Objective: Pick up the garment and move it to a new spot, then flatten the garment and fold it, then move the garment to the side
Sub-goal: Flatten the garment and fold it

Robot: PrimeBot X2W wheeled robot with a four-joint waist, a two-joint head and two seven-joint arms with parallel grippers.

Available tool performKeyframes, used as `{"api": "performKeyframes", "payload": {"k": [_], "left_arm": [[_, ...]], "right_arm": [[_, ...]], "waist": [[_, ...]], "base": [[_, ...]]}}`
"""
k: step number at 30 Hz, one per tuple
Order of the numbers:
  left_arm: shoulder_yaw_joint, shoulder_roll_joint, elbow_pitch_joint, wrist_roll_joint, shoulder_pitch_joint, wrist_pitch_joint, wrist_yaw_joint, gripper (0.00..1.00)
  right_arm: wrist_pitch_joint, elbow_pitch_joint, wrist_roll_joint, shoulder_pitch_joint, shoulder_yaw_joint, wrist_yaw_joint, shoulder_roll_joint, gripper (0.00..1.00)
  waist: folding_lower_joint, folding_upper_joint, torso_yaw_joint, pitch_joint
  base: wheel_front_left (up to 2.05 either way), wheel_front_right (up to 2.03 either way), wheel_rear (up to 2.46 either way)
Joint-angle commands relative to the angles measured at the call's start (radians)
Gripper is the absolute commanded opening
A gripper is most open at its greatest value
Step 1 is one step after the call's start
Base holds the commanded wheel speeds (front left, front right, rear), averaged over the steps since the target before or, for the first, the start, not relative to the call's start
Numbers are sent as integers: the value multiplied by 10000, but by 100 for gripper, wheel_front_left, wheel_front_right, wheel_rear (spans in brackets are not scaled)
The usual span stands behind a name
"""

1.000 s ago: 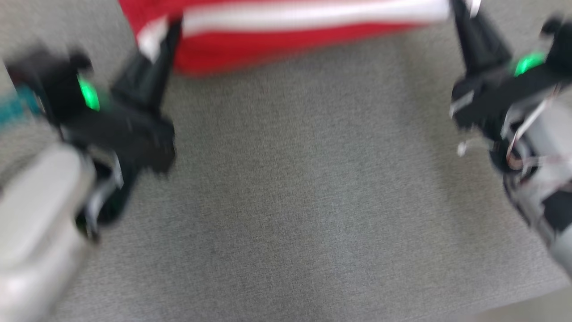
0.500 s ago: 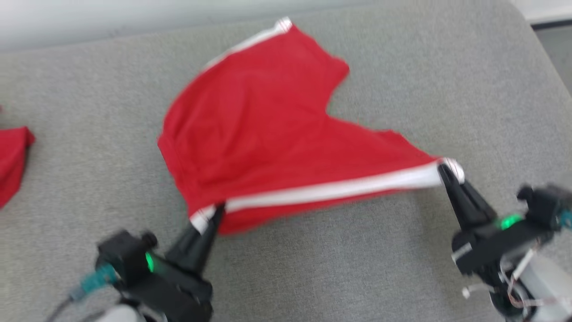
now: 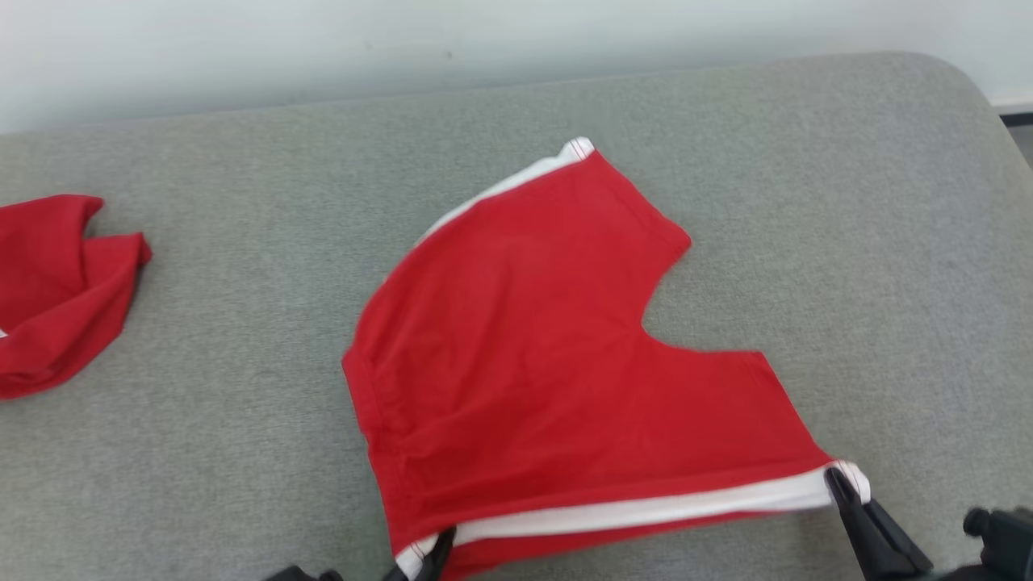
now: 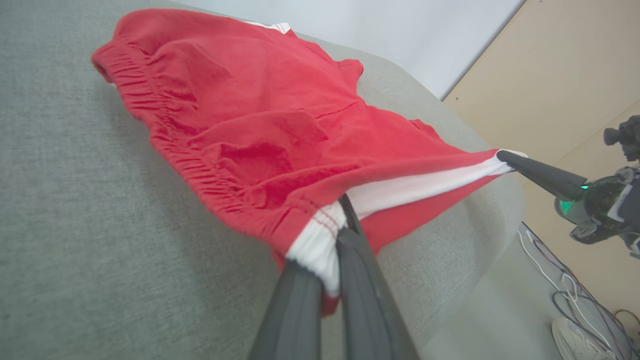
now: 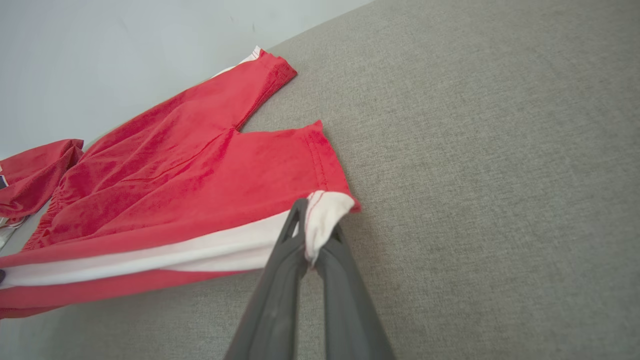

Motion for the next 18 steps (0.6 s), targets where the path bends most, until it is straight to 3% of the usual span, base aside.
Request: {"api": "performKeyframes", "payload": {"k": [1,8,13,18], "left_arm": [[17,-85,143,223,217,-6,-111,0],[278,-482,107,655,8,-6,-377,0],[754,-818,6,519,-624,-6,-565,0],[992,-1158,403,366,-1761,-7,-650,0]], "right_arm": [[198,-277,-219,362,-306,-29,215,0],[916,-1067,-603,169,-1225,-29,659,0],[1483,-1184,-693,-1158,-1740,-29,777,0],[1854,-417,-1204,-3210,-1781,-29,895,0]], "waist": [[1,1,173,-140],[1,1,291,-207],[1,1,485,-160],[1,1,888,86]], "base": [[0,0,0],[0,0,0],[0,0,0],[0,0,0]]}}
